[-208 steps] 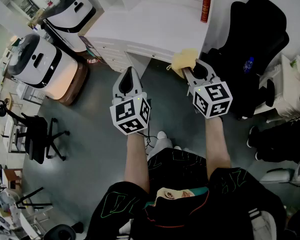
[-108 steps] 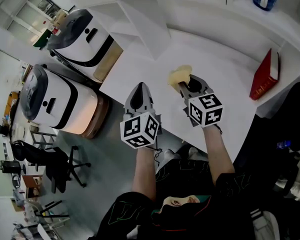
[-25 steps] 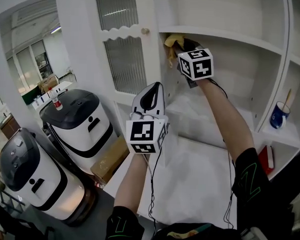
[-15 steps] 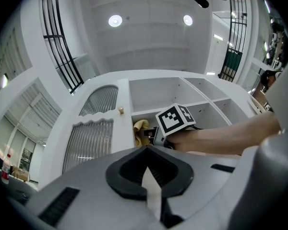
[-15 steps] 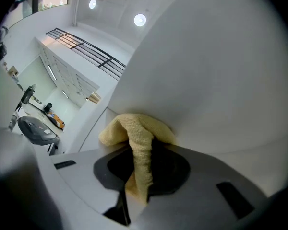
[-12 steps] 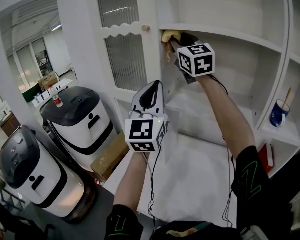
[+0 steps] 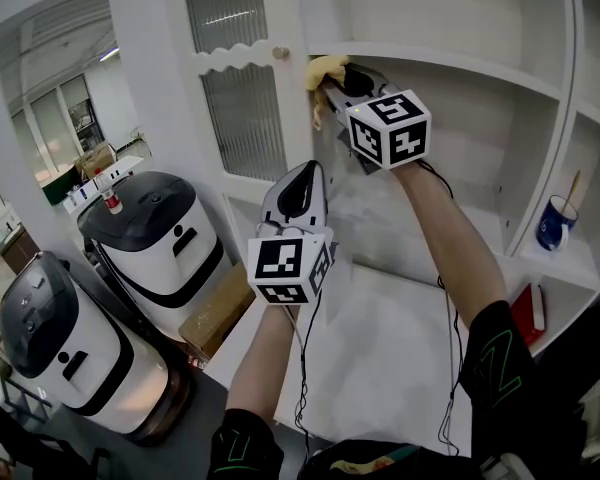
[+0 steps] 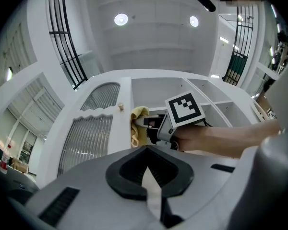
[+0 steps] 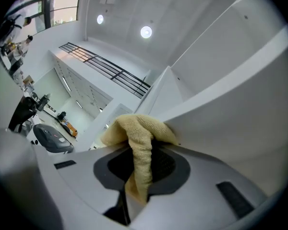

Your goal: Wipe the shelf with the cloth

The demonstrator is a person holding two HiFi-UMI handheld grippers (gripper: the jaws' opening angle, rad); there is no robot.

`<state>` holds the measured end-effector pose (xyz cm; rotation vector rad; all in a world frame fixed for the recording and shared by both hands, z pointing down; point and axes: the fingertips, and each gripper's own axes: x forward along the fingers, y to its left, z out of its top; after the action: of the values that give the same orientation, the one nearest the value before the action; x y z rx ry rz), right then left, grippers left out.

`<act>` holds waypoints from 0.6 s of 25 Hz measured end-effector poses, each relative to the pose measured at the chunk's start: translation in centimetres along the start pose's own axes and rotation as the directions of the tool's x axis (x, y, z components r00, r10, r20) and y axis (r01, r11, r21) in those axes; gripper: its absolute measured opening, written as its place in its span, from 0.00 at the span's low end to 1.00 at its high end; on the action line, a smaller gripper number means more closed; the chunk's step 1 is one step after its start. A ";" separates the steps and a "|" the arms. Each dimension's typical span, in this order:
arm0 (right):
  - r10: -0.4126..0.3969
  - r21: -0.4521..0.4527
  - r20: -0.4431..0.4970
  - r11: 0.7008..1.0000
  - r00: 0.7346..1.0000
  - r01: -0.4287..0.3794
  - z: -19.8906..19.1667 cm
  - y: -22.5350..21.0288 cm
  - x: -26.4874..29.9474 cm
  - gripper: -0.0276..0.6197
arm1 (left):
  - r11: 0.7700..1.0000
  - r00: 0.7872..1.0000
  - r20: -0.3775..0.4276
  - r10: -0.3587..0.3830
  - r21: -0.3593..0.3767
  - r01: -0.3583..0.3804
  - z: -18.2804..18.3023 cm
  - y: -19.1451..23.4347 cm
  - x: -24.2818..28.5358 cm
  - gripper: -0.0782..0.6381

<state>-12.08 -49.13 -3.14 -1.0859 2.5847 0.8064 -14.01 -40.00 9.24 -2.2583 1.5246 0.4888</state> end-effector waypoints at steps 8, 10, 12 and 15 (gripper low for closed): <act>0.185 0.054 0.101 0.980 0.978 -0.191 1.3 2.5 -2.5 0.14 | 1.000 1.000 0.000 -0.013 -0.004 0.013 -0.1 -0.2 -0.2 0.11; 0.190 0.050 0.110 0.979 0.976 -0.196 1.2 2.4 -3.1 0.14 | 1.000 1.000 0.004 -0.007 -0.013 0.007 0.0 0.2 -0.5 0.11; 0.164 0.074 0.107 0.982 0.981 -0.172 0.4 1.1 -3.9 0.14 | 1.000 1.000 0.001 -0.007 -0.015 0.007 -0.3 -0.1 -0.4 0.11; 0.108 0.103 0.060 0.988 0.992 -0.114 -1.8 -1.0 -4.5 0.14 | 1.000 1.000 -0.005 -0.012 -0.022 0.012 -0.8 -0.5 -0.4 0.11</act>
<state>-8.24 -48.13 -0.23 -0.8850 2.6278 0.7033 -13.58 -39.88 10.18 -2.2860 1.5143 0.4982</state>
